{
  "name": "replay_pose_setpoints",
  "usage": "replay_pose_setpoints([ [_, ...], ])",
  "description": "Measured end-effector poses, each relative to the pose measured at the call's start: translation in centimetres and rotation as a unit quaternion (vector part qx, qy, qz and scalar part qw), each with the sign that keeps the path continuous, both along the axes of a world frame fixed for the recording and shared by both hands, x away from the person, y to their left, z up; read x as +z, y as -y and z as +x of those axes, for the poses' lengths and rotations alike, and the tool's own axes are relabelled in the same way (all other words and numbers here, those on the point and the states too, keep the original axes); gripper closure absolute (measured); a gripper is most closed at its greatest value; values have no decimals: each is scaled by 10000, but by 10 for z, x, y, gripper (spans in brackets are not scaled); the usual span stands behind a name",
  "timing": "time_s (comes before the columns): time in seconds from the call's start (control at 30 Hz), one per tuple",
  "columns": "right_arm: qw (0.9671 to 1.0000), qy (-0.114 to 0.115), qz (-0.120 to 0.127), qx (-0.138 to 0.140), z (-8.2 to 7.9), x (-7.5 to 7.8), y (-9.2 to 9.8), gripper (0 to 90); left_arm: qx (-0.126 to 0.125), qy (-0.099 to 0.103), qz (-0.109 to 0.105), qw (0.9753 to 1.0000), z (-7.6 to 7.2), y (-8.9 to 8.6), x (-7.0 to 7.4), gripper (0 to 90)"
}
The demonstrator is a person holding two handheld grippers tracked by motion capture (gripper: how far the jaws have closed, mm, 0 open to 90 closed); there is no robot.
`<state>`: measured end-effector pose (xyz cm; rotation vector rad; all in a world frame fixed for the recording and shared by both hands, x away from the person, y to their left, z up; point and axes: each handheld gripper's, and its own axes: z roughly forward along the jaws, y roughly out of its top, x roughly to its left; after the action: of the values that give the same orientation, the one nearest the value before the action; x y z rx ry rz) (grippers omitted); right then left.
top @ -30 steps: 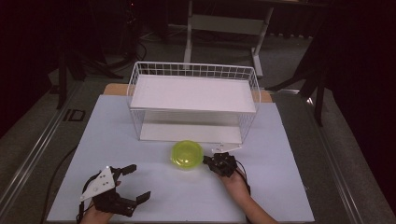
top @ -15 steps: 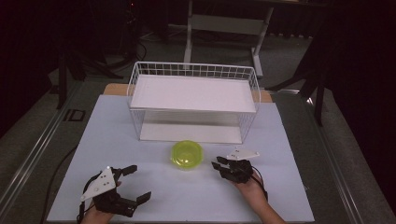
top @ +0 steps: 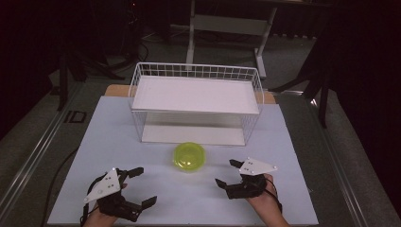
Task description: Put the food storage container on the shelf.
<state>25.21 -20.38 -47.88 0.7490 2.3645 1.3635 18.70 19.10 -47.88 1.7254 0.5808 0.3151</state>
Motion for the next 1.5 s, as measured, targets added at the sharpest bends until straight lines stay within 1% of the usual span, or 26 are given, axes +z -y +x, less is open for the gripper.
replay_pose_setpoints([
  [0.03, 10000, 72, 14, 11, -3, 2, -1, 144, -24, 33, 4, 10000, 1, 1, 3, 18],
  [0.1, 9996, 167, 49, 220, -8, 7, -5, 143, -58, 32, 54, 10000, 2, 3, 7, 18],
  [0.13, 9995, 258, 28, 196, -10, 8, -6, 150, -80, 29, 82, 9999, 4, 4, 10, 18],
  [0.17, 9989, 423, 6, 183, -13, 10, -8, 170, -93, 31, 119, 9999, 6, 4, 11, 18],
  [0.27, 9974, 661, 164, 218, -18, 14, -12, 175, -126, -50, 122, 9998, 14, 6, 17, 18],
  [0.3, 9973, 659, 234, 236, -18, 15, -13, 175, -138, -89, 80, 9998, 17, 6, 18, 18],
  [0.37, 9987, 383, 199, 268, -13, 18, -15, 177, -110, -115, -13, 9999, 24, 6, 21, 18],
  [0.43, 9983, 435, 302, 262, -10, 19, -15, 206, -94, -148, -29, 9998, 30, 7, 24, 18],
  [0.53, 9988, 370, 279, 183, -5, 22, -17, 196, -73, -131, -24, 9999, 39, 9, 27, 18],
  [0.6, 9985, 502, 201, -15, -2, 25, -19, 200, -44, -111, -6, 9999, 44, 12, 28, 18],
  [0.67, 9977, 606, 252, -180, 0, 25, -23, 200, -48, -100, 126, 9999, 49, 16, 29, 18],
  [0.73, 9960, 808, 121, -369, 3, 26, -28, 198, -54, -134, 224, 9996, 55, 20, 29, 18],
  [0.77, 9960, 808, 121, -369, 3, 26, -28, 198, -54, -134, 224, 9996, 55, 20, 29, 18],
  [0.8, 9959, 815, 69, -391, 5, 26, -29, 198, -73, -207, 274, 9994, 59, 25, 28, 18],
  [0.83, 9967, 720, 210, -326, 9, 26, -31, 186, -81, -257, 283, 9992, 62, 27, 28, 18],
  [0.87, 9963, 753, 198, -351, 11, 25, -33, 168, -100, -341, 301, 9989, 64, 30, 28, 18],
  [0.9, 9968, 707, 182, -331, 14, 25, -34, 168, -123, -422, 333, 9985, 66, 32, 27, 18],
  [0.93, 9971, 664, 222, -286, 16, 25, -35, 168, -126, -462, 366, 9982, 68, 34, 27, 18],
  [0.97, 9974, 607, 283, -251, 19, 24, -36, 168, -76, -436, 435, 9981, 70, 37, 26, 18],
  [1.13, 9979, 499, 338, -225, 28, 21, -42, 144, -54, -743, 293, 9968, 84, 42, 23, 18],
  [1.17, 9979, 477, 360, -248, 29, 20, -43, 144, -108, -828, 242, 9962, 89, 42, 21, 18],
  [1.23, 9982, 344, 430, -249, 34, 18, -45, 143, -13, -926, 258, 9954, 95, 44, 19, 18],
  [1.3, 9982, 172, 456, -359, 39, 15, -47, 129, 32, -1042, 275, 9942, 102, 45, 16, 18],
  [1.37, 9978, 94, 439, -488, 42, 12, -50, 123, 109, -1133, 299, 9931, 108, 46, 12, 19],
  [1.43, 9963, -196, 615, -568, 48, 9, -51, 112, 156, -1225, 324, 9918, 113, 47, 8, 37],
  [1.5, 9954, -295, 610, -676, 51, 5, -53, 112, 202, -1324, 337, 9904, 117, 48, 4, 41],
])
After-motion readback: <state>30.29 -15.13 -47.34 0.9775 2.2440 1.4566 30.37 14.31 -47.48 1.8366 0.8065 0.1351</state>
